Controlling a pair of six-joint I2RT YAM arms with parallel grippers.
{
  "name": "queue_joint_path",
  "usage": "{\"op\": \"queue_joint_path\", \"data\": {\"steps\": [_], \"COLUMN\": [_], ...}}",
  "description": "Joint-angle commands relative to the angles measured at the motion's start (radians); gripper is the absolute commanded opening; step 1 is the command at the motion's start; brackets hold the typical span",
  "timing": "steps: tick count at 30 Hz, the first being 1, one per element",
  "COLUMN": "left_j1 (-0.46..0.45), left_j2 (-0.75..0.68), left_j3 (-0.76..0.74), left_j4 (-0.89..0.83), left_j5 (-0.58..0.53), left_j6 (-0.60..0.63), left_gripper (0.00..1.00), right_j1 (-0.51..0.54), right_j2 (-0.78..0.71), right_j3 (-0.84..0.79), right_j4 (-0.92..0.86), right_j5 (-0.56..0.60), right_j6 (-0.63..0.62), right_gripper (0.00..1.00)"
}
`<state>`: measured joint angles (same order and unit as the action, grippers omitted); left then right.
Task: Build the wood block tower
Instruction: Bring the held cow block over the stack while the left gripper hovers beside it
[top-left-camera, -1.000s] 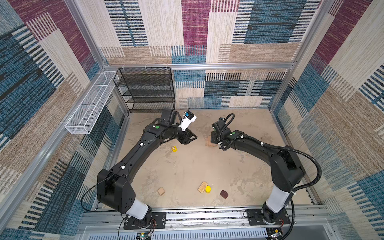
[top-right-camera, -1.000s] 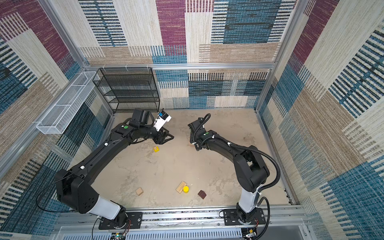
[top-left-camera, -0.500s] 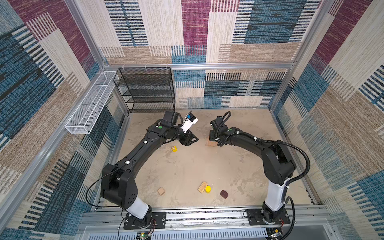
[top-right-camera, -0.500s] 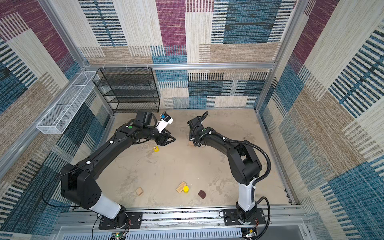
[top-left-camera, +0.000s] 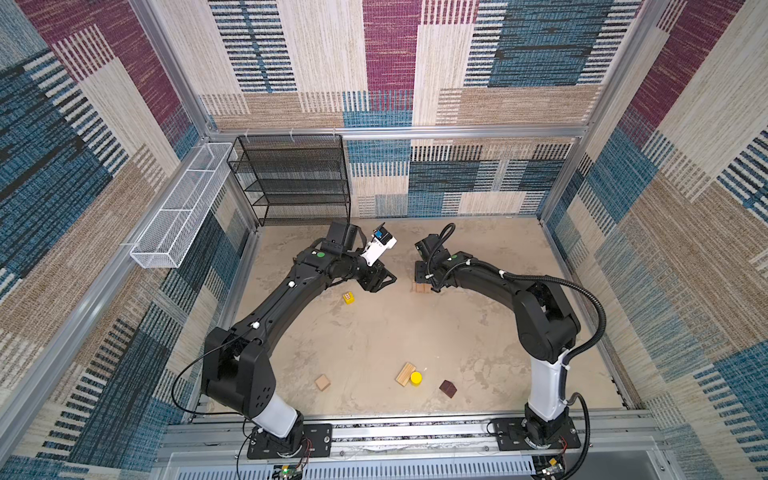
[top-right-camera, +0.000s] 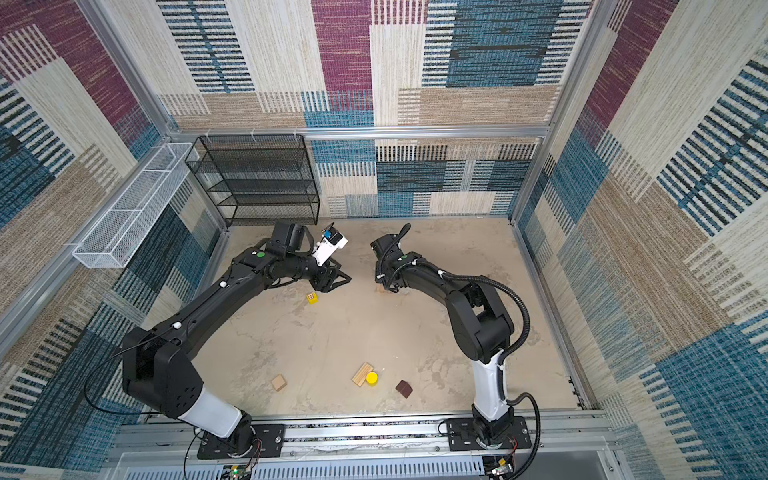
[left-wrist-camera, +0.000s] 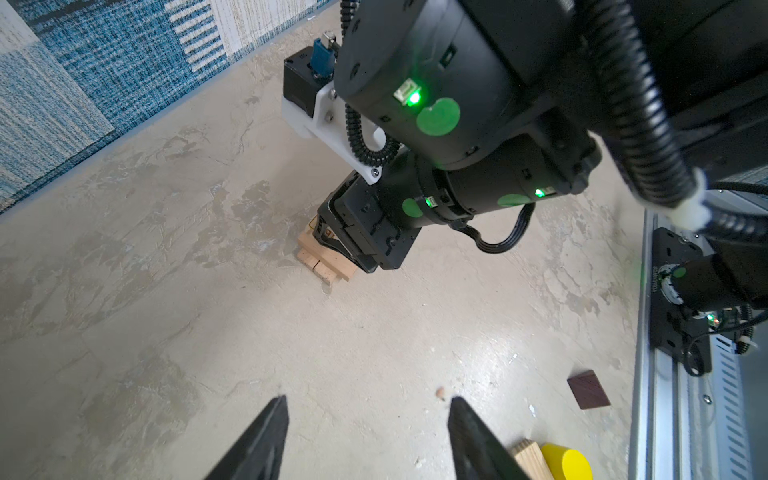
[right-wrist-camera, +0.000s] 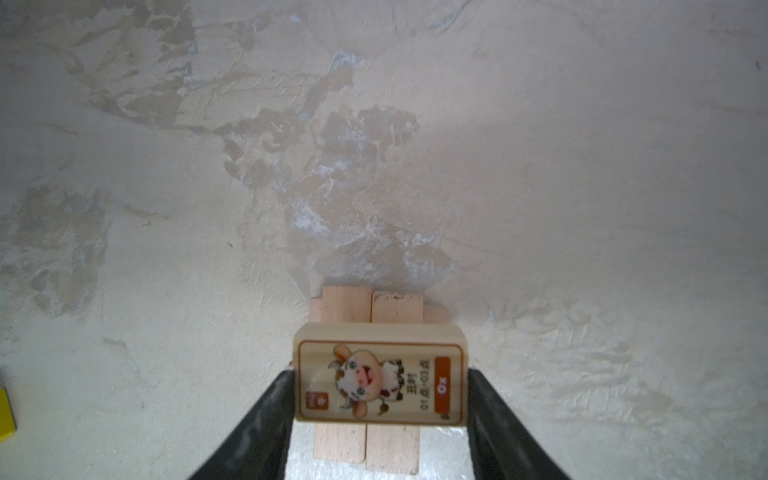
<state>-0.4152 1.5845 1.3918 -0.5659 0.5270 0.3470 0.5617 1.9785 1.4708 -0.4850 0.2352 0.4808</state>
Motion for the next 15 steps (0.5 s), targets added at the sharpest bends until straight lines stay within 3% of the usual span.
{"op": "queue_joint_path", "data": {"steps": [1,15], "left_j1": [0.0,0.0], "left_j2": [0.003,0.003], "left_j3": [0.004,0.004], "left_j4": [-0.003,-0.003], "left_j5": [0.002,-0.003], "left_j6": [0.011,0.013], "left_gripper": [0.66,0.66], "right_j1": [0.001,0.001], "right_j2": [0.011,0.048], "right_j3": [0.014,0.052], "right_j4": [-0.001,-0.023], "right_j5": [-0.001,-0.016], "right_j6": [-0.004,0.001], "right_gripper": [0.03,0.06]}}
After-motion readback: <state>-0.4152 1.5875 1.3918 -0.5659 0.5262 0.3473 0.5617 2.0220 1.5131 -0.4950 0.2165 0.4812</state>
